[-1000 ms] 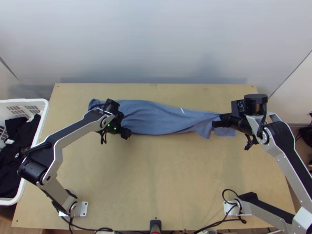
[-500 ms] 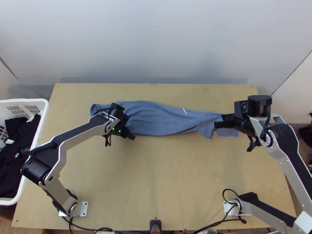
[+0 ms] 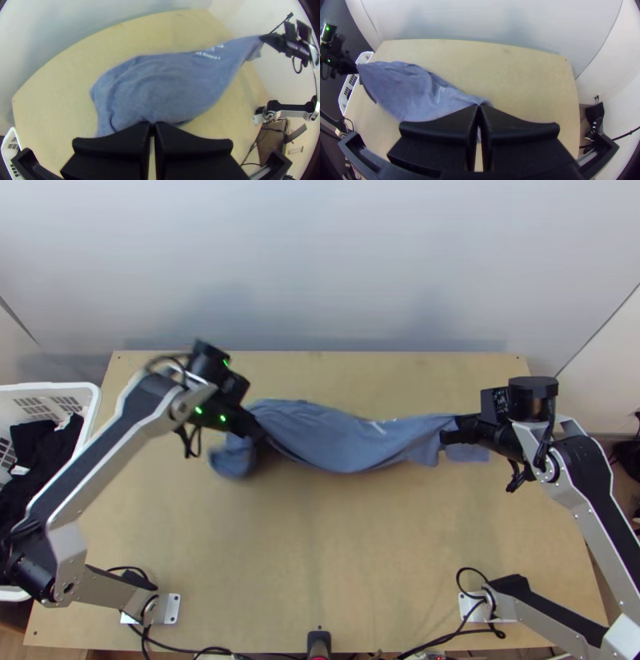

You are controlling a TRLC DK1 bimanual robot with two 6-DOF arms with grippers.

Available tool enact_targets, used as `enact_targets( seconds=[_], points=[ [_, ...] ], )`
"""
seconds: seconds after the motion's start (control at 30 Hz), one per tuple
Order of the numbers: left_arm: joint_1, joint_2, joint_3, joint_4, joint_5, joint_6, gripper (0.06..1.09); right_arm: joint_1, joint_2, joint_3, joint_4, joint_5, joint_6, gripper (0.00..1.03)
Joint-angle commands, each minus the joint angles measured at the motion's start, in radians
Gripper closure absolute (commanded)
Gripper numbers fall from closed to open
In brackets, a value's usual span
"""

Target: Fold the t-shirt

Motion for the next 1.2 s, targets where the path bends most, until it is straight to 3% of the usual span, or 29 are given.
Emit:
enact_targets(
  seconds=[0.0,0.07,0.13,0.27,0.37,0.4,0.43,0.47,0.5,0.53,0.9,1.17],
  points=[
    [0.032,0.006,0.577,-0.355,0.178,-0.112,1.05,0.008,0.014,0.015,0.008,0.0,-0.002,1.0],
    [0.176,0.054,0.724,-0.334,0.339,-0.237,1.05,0.01,0.019,0.018,0.008,0.0,-0.003,1.0],
    [0.322,0.092,0.739,-0.248,0.47,-0.355,1.05,0.016,0.025,0.021,0.008,0.0,-0.003,1.0],
    [0.536,0.319,0.733,-0.242,0.478,-0.384,1.05,0.028,0.031,0.028,0.008,-0.002,-0.003,1.0],
    [0.611,0.439,0.661,-0.251,0.458,-0.335,1.05,0.033,0.031,0.03,0.008,-0.002,-0.002,1.0],
    [0.619,0.459,0.64,-0.274,0.456,-0.301,0.99,0.033,0.031,0.027,0.007,-0.002,-0.002,1.0],
    [0.622,0.469,0.618,-0.299,0.456,-0.261,0.82,0.033,0.031,0.027,0.004,-0.002,-0.002,1.0],
    [0.621,0.471,0.59,-0.308,0.456,-0.247,0.6,0.033,0.031,0.025,0.002,-0.002,-0.002,1.0],
    [0.619,0.471,0.563,-0.328,0.456,-0.243,0.29,0.033,0.03,0.022,0.001,-0.002,-0.003,1.0],
    [0.615,0.469,0.543,-0.339,0.458,-0.235,0.11,0.033,0.03,0.019,0.001,-0.002,-0.003,1.0],
    [0.524,0.348,0.302,-0.257,0.444,-0.181,0.11,0.036,0.051,0.021,0.005,-0.003,0.0,1.0],
    [0.361,0.215,0.011,-0.118,0.31,-0.123,0.11,0.028,0.053,0.007,0.008,-0.003,0.001,1.0]
  ],
)
